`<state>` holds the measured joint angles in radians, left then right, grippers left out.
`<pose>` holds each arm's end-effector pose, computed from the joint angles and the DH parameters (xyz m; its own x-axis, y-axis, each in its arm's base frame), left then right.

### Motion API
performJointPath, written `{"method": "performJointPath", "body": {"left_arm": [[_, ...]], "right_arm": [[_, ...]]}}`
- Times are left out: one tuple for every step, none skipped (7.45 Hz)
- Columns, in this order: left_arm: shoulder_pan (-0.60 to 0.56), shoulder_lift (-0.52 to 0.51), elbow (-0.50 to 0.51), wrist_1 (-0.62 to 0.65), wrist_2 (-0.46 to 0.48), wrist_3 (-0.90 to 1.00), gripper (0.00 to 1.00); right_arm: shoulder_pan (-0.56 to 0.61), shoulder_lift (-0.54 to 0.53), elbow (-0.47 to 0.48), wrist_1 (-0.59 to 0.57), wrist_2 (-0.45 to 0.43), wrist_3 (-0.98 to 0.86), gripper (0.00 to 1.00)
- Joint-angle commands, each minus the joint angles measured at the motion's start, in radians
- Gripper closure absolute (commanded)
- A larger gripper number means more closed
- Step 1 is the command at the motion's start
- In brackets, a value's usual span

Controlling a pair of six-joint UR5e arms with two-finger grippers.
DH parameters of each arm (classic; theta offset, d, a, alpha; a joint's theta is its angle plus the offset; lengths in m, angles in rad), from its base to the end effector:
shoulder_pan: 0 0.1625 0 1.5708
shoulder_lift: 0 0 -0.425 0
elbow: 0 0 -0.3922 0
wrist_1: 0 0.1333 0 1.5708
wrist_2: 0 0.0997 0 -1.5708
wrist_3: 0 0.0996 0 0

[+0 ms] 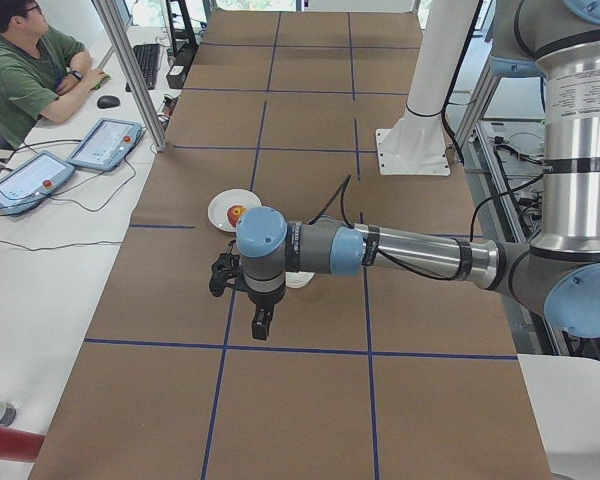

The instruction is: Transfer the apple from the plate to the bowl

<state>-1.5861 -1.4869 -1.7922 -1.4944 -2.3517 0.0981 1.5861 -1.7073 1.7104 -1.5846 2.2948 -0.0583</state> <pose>-0.0702 -0.4557 0.5968 0.7089 0.1297 -0.6932 -0.0544 0.9901 0.1296 0.0739 -0.4322 0.6580 0.7486 -0.0397 0.6618 0.0284 0.9992 0.0279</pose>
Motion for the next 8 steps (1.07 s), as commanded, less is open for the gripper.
{"method": "performJointPath", "body": {"left_arm": [[0.0, 0.002, 0.003, 0.0, 0.006, -0.001, 0.0], [0.001, 0.001, 0.008, -0.001, -0.003, -0.003, 0.0], [0.001, -0.004, 0.022, -0.006, 0.002, -0.004, 0.0], [0.001, -0.009, 0.016, -0.036, 0.0, -0.009, 0.0], [0.006, -0.013, -0.007, -0.094, 0.0, -0.035, 0.0], [0.03, -0.027, -0.022, -0.175, -0.001, -0.19, 0.0], [0.087, -0.044, -0.007, -0.298, 0.006, -0.328, 0.0], [0.171, -0.079, -0.004, -0.332, 0.044, -0.445, 0.0]], "right_arm": [[0.0, 0.0, 0.0, 0.0, 0.0, 0.0, 0.0], [0.0, 0.0, 0.0, 0.0, 0.0, 0.0, 0.0], [0.0, 0.0, 0.0, 0.0, 0.0, 0.0, 0.0], [0.0, 0.0, 0.0, 0.0, 0.0, 0.0, 0.0], [0.0, 0.0, 0.0, 0.0, 0.0, 0.0, 0.0], [0.0, 0.0, 0.0, 0.0, 0.0, 0.0, 0.0], [0.0, 0.0, 0.0, 0.0, 0.0, 0.0, 0.0], [0.0, 0.0, 0.0, 0.0, 0.0, 0.0, 0.0]]}}
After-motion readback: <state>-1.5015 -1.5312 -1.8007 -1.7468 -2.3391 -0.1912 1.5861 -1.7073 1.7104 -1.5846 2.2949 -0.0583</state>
